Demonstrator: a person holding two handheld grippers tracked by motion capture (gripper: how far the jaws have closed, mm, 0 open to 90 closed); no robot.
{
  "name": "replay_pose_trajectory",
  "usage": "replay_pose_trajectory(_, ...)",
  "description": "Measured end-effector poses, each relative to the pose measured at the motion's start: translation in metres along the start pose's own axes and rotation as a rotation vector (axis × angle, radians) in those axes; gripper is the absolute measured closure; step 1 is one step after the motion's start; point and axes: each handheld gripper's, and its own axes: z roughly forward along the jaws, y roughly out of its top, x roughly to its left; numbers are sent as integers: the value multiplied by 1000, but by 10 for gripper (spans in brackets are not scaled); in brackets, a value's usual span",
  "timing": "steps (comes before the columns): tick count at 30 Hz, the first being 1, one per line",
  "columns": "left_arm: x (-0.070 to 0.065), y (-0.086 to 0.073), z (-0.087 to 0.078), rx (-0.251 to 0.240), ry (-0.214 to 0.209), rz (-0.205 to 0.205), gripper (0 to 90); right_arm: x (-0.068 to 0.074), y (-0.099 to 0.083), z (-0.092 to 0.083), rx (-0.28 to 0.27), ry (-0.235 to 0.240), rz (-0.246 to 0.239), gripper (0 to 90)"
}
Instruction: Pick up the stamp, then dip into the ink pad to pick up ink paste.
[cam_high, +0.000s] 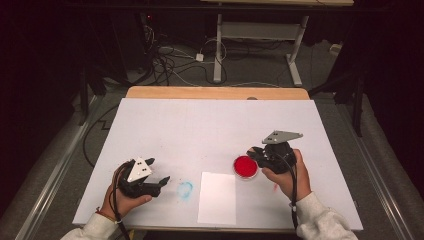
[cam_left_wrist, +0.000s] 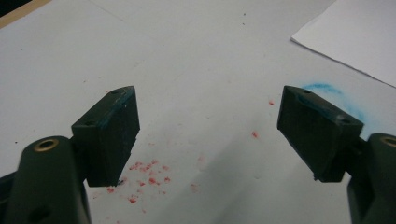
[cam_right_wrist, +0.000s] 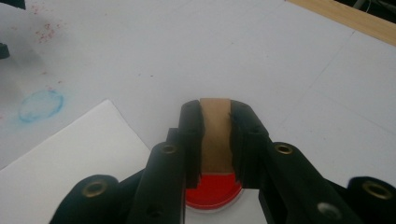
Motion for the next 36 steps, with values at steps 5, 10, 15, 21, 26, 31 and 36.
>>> replay_pose_trajectory(5, -1, 0, 0, 6, 0, 7, 204, 0, 1, -3, -11, 6, -8, 760)
replay_pose_trajectory(10, -1, 0, 0, 6, -2, 4, 205, 0, 2, -6, -13, 9, -11, 760)
replay_pose_trajectory(15, -1, -1, 0, 8, -5, 6, 206, 0, 2, -6, -19, 16, -18, 760)
replay_pose_trajectory(21, -3, 0, 1, 13, -8, 16, 207, 2, 2, -8, -17, 10, -41, 760)
replay_pose_trajectory(26, -3, 0, 1, 14, -6, 16, 208, 2, 0, -7, -21, 33, -41, 760)
replay_pose_trajectory(31, -4, -1, -1, 16, -2, 12, 208, 1, -1, -2, -12, 46, -41, 760)
replay_pose_trajectory(36, -4, 1, 1, 21, -1, 24, 208, 2, -5, 6, 7, 49, -46, 760)
